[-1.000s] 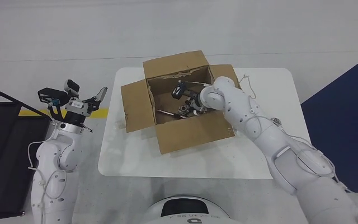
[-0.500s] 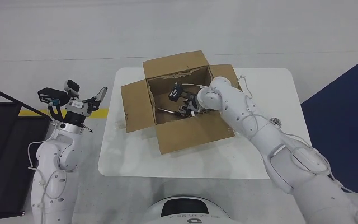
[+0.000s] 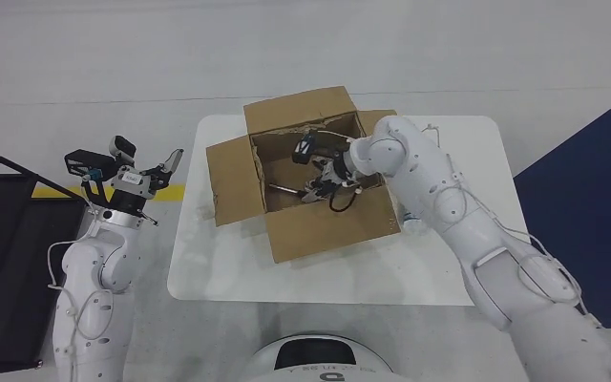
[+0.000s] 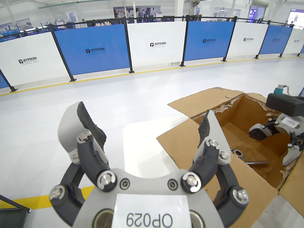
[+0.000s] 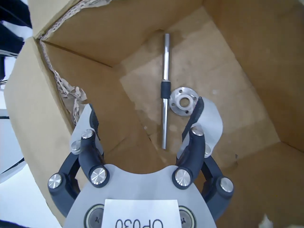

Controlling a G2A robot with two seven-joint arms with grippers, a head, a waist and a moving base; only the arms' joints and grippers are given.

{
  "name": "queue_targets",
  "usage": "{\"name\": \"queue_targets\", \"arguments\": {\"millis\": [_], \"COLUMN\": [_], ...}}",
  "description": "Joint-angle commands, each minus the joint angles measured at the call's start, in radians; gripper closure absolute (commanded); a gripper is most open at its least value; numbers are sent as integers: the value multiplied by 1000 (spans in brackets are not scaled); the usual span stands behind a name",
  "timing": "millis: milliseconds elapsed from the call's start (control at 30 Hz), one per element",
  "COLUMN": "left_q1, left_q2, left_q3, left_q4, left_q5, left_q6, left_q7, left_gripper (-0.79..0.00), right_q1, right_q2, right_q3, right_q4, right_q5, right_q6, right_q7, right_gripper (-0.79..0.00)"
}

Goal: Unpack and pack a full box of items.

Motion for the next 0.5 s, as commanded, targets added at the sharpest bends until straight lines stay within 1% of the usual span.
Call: {"name": "queue_targets", "arguments": {"millis": [0,233,300,367,467], "left_q1": [0,0,0,0,0], "left_q2": [0,0,0,0,0], "left_q3": [0,0,0,0,0], "left_q4": [0,0,0,0,0], "left_q5": [0,0,0,0,0], "left_q6": [0,0,0,0,0], "left_q7": [0,0,0,0,0], "left_gripper": [-785,-785,-785,-785,-785], "right_q1": [-17,-17,-29,-54,-108], "right_q2": [10,10,13,22,47], "right_q3": [13,13,19,27,66], "right_q4": [-55,-55,-59,-100,-190], "right_q5": [-47,-47,-51,-72,-51], "right_q6": [69,69,84,117,104], "right_q7": [13,13,0,16,73], "right_gripper": [-785,-785,-785,-785,-785]}}
